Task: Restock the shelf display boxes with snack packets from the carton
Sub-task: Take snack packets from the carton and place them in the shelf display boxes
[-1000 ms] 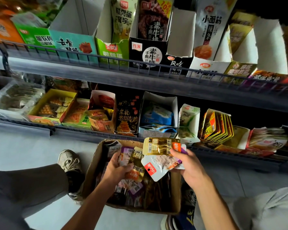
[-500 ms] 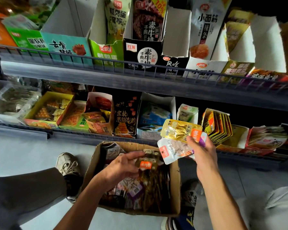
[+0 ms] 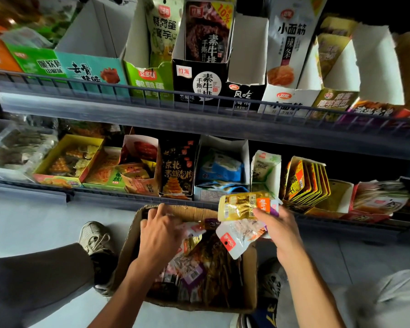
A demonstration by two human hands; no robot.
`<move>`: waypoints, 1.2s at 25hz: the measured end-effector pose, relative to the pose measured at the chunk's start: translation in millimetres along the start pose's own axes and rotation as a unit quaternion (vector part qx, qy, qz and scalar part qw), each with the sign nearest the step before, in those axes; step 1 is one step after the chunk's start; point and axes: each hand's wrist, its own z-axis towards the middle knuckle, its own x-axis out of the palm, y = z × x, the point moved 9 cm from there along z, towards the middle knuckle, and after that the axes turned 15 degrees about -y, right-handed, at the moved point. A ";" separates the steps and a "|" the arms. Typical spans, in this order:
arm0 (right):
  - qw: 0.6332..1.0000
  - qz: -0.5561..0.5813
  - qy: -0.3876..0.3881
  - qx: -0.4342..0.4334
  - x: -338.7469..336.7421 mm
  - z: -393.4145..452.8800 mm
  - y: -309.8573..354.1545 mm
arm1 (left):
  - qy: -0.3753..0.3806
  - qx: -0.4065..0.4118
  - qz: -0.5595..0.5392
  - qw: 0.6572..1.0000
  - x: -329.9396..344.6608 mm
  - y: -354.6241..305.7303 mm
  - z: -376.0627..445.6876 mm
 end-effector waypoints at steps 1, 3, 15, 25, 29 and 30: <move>0.999 -0.042 0.004 -0.022 1.3 -2.1 2.9 | -0.008 -0.012 -0.066 0.998 -5.0 -2.2 3.1; 0.989 -0.134 0.015 -0.061 9.1 -10.6 5.8 | -0.019 -0.077 -0.237 0.968 -9.0 -6.8 5.1; 0.981 0.004 0.172 0.087 69.4 -79.6 6.5 | 0.177 -0.304 -0.632 0.690 18.9 -64.1 -19.6; 0.967 -0.121 0.061 -0.216 56.7 -83.5 53.8 | 0.180 -0.406 -0.678 0.586 -10.6 -69.9 -15.0; 0.987 0.001 0.025 -0.162 42.1 -75.0 48.6 | 0.153 -0.395 -0.634 0.647 -21.8 -74.8 -7.6; 0.987 0.040 0.008 -0.153 35.4 -72.2 52.0 | 0.154 -0.396 -0.631 0.649 -24.4 -76.0 -6.5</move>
